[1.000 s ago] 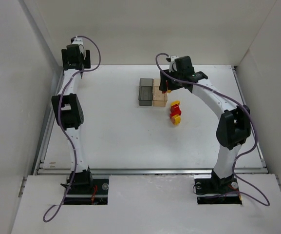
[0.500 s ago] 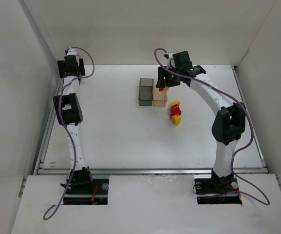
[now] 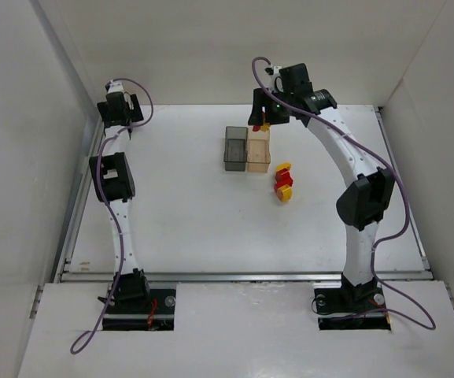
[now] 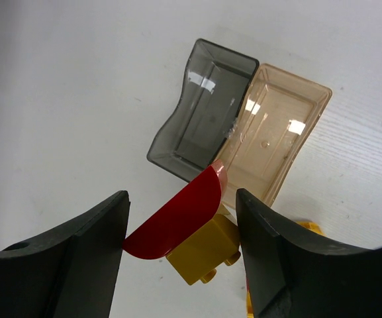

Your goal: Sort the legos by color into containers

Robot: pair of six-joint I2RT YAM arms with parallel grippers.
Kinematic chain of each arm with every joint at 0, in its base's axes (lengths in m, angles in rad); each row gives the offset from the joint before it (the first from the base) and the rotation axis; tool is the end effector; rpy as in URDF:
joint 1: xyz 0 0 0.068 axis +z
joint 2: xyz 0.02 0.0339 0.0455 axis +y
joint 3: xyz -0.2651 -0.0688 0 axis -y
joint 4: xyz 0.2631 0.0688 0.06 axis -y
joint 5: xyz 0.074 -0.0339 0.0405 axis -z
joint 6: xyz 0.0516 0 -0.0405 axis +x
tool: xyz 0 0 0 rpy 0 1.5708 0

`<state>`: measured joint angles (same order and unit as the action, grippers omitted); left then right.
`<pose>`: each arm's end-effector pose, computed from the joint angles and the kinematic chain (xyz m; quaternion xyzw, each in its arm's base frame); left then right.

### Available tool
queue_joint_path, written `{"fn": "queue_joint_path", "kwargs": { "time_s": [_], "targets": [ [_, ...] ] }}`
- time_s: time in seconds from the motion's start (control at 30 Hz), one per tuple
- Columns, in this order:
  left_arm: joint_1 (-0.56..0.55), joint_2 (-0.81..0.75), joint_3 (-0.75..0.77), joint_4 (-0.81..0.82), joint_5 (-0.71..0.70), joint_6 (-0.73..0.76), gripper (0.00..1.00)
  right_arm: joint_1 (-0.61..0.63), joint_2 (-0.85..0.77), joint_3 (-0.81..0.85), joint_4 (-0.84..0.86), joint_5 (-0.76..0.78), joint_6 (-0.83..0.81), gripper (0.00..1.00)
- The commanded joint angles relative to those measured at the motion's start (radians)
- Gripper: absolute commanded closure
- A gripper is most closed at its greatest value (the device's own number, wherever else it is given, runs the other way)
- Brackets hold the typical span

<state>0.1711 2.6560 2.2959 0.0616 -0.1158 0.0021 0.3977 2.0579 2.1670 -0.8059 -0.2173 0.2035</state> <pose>0.6312 0.1151 0.1638 -0.1020 0.7973 0.0977 0.5869 0.4516 0.2018 0.3562 -0.1330 0.8920 0.2184 0.3728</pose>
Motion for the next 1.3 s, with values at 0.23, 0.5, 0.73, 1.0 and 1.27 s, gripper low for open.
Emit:
{"fn": "queue_joint_path", "kwargs": {
  "time_s": [0.23, 0.5, 0.73, 1.0, 1.27],
  "targets": [
    [0.102, 0.03, 0.109, 0.001, 0.26, -0.108, 0.05, 0.007, -0.028, 0.085, 0.001, -0.014, 0.033, 0.97],
    [0.08, 0.019, 0.109, -0.04, 0.277, -0.039, 0.24, 0.007, -0.019, 0.105, 0.031, -0.014, 0.033, 0.97],
    [0.07, 0.03, 0.109, -0.04, 0.291, -0.027, 0.48, -0.002, -0.019, 0.137, 0.031, -0.014, 0.042, 0.97],
    [0.07, 0.018, 0.099, -0.04, 0.359, -0.005, 0.98, -0.02, -0.019, 0.125, 0.042, -0.014, 0.051, 0.97],
    [0.056, -0.235, -0.266, 0.095, 0.726, 0.142, 1.0, -0.029, -0.059, 0.019, 0.042, 0.015, 0.06, 0.98]
  ]
}}
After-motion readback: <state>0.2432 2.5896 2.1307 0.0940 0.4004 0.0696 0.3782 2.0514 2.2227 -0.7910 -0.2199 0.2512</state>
